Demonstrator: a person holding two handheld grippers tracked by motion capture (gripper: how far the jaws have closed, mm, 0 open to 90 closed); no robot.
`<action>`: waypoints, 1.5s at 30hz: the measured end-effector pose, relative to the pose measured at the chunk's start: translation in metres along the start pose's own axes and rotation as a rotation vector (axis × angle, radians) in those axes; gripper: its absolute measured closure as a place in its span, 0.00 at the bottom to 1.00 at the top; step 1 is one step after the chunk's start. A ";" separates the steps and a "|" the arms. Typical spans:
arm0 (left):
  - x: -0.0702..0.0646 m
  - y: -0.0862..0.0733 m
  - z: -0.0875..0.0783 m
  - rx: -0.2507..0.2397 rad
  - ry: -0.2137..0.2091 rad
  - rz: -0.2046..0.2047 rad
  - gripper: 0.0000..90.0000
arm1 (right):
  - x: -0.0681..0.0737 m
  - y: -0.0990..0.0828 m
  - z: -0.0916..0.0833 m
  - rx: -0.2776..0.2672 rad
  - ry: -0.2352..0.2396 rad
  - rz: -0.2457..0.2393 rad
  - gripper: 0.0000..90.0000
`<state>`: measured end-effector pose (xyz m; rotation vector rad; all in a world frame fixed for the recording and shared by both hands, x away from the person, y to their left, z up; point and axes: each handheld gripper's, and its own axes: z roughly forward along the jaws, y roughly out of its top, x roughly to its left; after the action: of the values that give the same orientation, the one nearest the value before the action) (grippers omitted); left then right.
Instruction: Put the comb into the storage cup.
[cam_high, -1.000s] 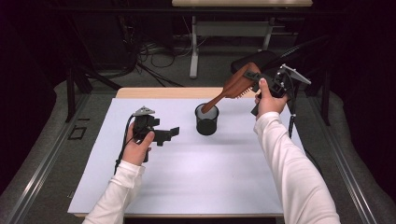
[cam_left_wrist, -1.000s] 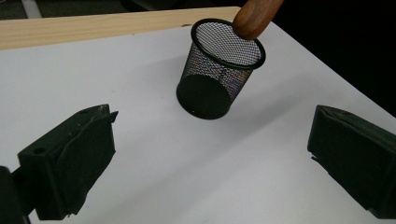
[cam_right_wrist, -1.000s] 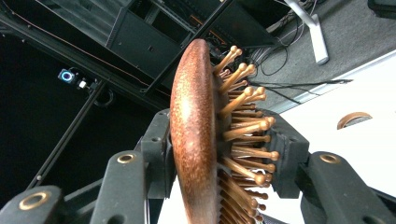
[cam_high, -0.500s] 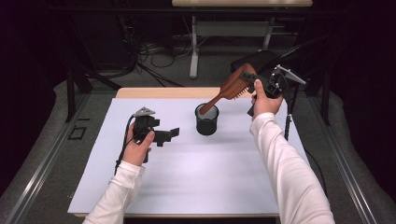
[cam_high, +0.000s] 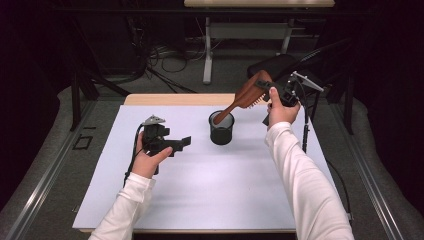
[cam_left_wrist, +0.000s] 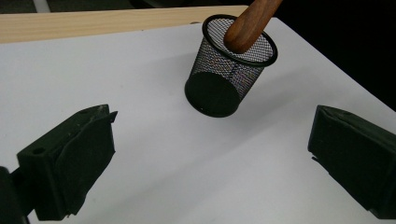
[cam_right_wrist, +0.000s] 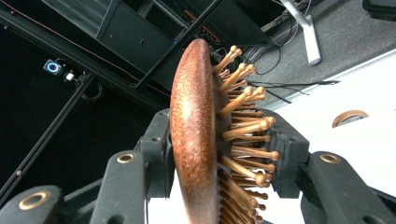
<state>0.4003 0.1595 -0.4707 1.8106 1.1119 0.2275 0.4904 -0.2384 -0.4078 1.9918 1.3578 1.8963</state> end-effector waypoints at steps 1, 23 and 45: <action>0.000 0.000 0.000 -0.003 -0.003 -0.006 0.01 | -0.001 -0.001 0.001 -0.001 -0.001 -0.001 0.56; -0.002 0.001 -0.001 -0.013 -0.004 -0.005 0.01 | -0.006 -0.015 0.012 0.013 -0.019 -0.042 0.56; -0.002 0.001 -0.001 -0.009 -0.009 -0.002 0.01 | -0.010 -0.029 0.021 0.032 -0.053 -0.091 0.56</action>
<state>0.3989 0.1588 -0.4692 1.8011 1.1041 0.2226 0.4944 -0.2168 -0.4378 1.9443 1.4477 1.7821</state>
